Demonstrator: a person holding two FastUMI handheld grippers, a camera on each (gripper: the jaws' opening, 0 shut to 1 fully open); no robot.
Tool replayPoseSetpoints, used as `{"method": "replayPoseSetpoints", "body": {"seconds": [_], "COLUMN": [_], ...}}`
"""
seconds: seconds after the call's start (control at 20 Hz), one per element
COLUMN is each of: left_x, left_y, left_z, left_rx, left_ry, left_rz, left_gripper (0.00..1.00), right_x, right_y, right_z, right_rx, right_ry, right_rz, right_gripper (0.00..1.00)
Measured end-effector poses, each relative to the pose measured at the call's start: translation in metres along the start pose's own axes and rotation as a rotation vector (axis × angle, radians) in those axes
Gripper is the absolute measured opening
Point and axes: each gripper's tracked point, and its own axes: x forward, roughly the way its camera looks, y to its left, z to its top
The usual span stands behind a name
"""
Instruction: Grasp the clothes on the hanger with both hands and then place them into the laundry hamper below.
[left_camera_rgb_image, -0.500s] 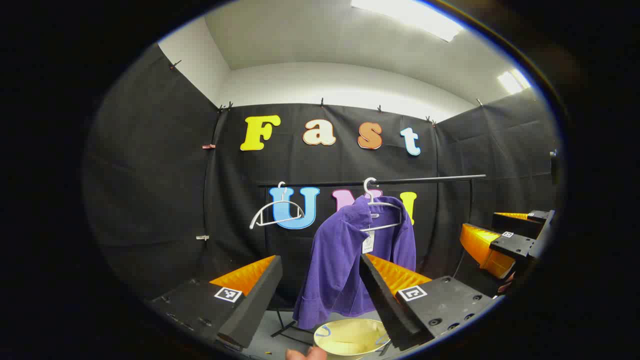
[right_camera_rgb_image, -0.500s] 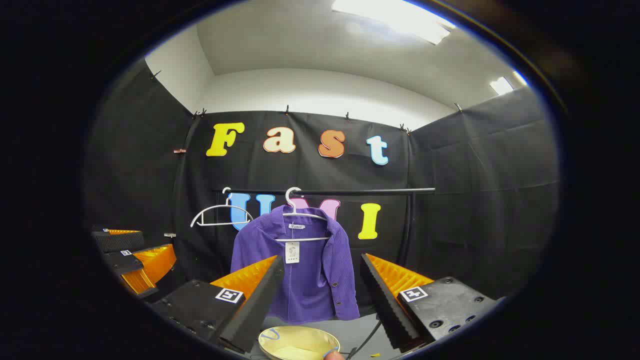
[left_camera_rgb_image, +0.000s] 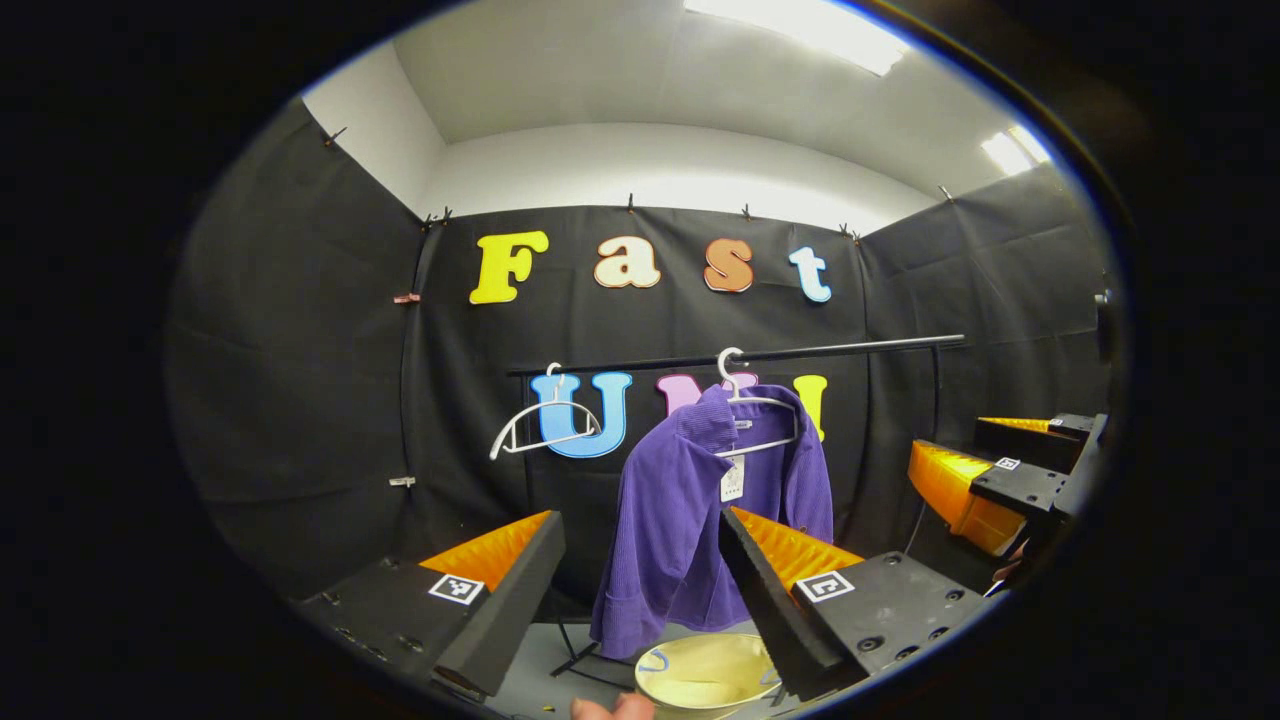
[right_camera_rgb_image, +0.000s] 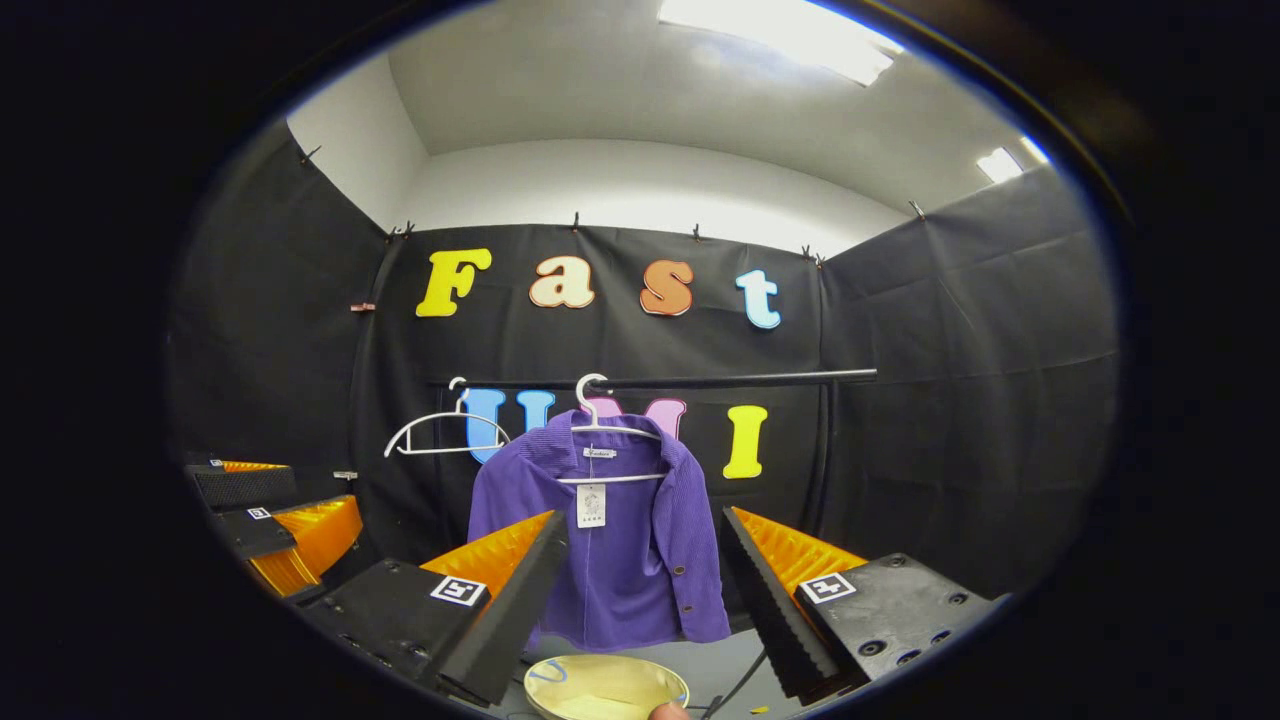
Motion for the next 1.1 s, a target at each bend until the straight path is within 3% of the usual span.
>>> {"method": "replayPoseSetpoints", "body": {"seconds": [0.45, 1.1], "left_x": [-0.018, -0.016], "left_y": [0.016, 0.013], "left_z": [-0.008, -0.008], "left_rx": [-0.022, -0.001], "left_ry": [0.021, 0.023], "left_rz": [0.056, 0.035], "left_gripper": [0.97, 0.97], "right_x": [-0.001, -0.002], "right_y": [0.021, 0.018], "right_z": [0.001, 0.002], "right_rx": [-0.086, -0.073], "right_ry": [-0.011, 0.004], "right_rz": [0.066, 0.041], "right_gripper": [0.98, 0.98]}}
